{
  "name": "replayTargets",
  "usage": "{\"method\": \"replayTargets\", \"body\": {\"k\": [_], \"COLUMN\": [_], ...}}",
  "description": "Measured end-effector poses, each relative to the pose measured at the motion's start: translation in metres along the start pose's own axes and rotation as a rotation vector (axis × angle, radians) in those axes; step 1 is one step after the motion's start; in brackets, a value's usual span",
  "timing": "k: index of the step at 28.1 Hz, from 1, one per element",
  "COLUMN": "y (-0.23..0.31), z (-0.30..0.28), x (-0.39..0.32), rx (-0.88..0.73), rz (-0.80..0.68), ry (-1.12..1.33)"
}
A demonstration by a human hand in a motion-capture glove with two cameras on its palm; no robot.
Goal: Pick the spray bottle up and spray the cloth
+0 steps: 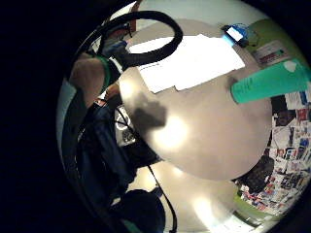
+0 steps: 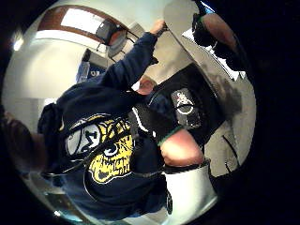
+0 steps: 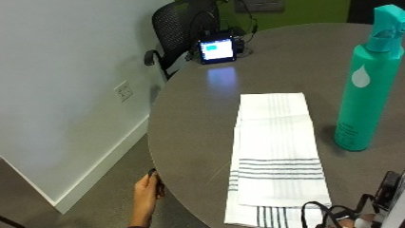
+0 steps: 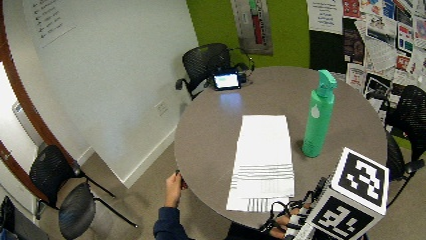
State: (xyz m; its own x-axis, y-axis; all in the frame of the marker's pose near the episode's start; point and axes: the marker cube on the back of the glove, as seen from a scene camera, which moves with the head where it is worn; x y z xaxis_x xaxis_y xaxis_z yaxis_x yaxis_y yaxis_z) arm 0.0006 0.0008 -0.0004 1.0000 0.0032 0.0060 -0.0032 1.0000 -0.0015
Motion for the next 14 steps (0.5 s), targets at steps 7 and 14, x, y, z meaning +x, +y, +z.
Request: {"method": "replayTargets", "body": {"k": [7,14], "y": [0.005,0.029], "z": [-0.003,-0.006], "x": [0.007,0.025], "rx": [0.028,0.126], "rz": [0.025,0.149], "ry": [-0.046,-0.147]}}
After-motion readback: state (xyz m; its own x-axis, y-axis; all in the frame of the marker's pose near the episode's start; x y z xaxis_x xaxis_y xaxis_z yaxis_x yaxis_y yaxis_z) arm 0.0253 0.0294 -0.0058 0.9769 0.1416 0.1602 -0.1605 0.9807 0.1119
